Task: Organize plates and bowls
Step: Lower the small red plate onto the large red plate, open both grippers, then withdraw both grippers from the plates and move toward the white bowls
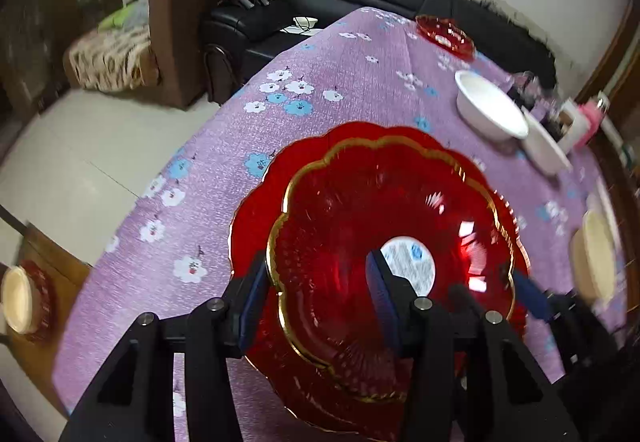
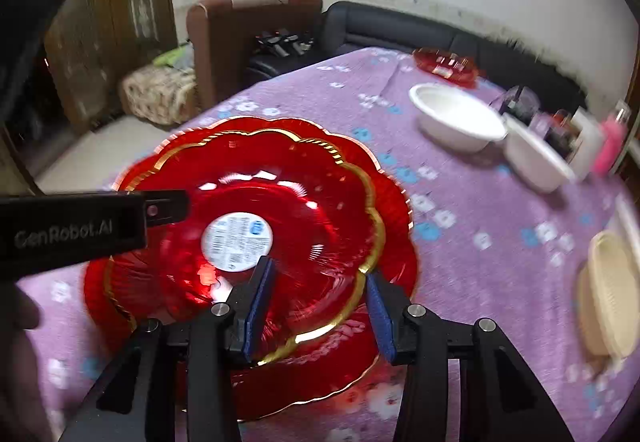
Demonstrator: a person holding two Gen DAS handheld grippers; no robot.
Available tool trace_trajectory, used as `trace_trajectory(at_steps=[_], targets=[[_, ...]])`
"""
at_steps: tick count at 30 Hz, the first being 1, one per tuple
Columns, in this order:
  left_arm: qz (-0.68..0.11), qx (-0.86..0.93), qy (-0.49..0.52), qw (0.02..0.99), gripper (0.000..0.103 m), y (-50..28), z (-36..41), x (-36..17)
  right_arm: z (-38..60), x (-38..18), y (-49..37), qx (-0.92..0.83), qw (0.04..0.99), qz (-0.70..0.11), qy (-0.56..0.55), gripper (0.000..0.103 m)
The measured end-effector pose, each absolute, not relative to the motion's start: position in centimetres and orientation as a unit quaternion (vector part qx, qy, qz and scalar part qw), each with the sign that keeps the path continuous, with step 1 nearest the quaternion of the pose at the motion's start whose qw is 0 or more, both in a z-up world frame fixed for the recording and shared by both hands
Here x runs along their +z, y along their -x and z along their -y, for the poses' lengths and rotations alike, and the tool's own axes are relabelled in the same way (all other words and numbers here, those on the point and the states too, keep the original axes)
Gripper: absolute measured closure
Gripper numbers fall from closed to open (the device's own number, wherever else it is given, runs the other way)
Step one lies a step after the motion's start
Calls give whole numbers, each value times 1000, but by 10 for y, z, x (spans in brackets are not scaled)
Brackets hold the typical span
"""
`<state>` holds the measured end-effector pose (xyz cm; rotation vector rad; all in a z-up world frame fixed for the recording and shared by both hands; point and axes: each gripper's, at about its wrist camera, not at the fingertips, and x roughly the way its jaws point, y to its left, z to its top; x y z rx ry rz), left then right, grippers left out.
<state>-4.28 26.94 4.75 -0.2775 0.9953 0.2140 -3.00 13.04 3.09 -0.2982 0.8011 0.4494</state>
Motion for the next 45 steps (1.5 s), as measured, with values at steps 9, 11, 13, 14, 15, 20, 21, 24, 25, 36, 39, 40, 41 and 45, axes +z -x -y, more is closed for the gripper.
trace_trajectory(at_steps=[9,11,13,14,15,20,21,24,25,36,39,40,41,45], targets=[[-474,-11,278,835,40,43,-306,49,-144,19,31,162,883,-377,228,54],[-459,-10,278,844,39,51,-311,55,-140,24,32,180,885,-378,205,54],[-443,-1,275,853,36,62,-314,64,-135,33,32,184,892,-372,180,54],[-435,3,275,857,36,68,-315,69,-131,40,32,191,896,-367,162,54],[-428,9,270,862,35,74,-315,74,-129,45,33,196,898,-364,150,54],[-357,83,181,913,28,118,-292,112,-98,82,50,201,919,-328,82,44],[-340,106,161,920,28,128,-287,119,-91,87,55,198,924,-321,70,42],[-282,174,101,938,19,157,-266,139,-63,103,75,179,939,-291,30,36],[-262,195,82,942,15,167,-257,145,-54,107,80,172,944,-282,22,35],[-195,203,-17,959,11,202,-179,175,49,121,127,93,969,-227,-9,21],[-179,181,-14,967,11,206,-160,183,73,126,136,79,974,-212,-25,20],[-176,175,-16,969,11,207,-153,184,82,128,139,72,976,-205,-29,20],[-175,166,-20,970,11,207,-147,188,88,129,142,66,977,-199,-29,20],[-168,131,-43,976,11,206,-127,209,111,142,153,41,984,-172,-17,19]])
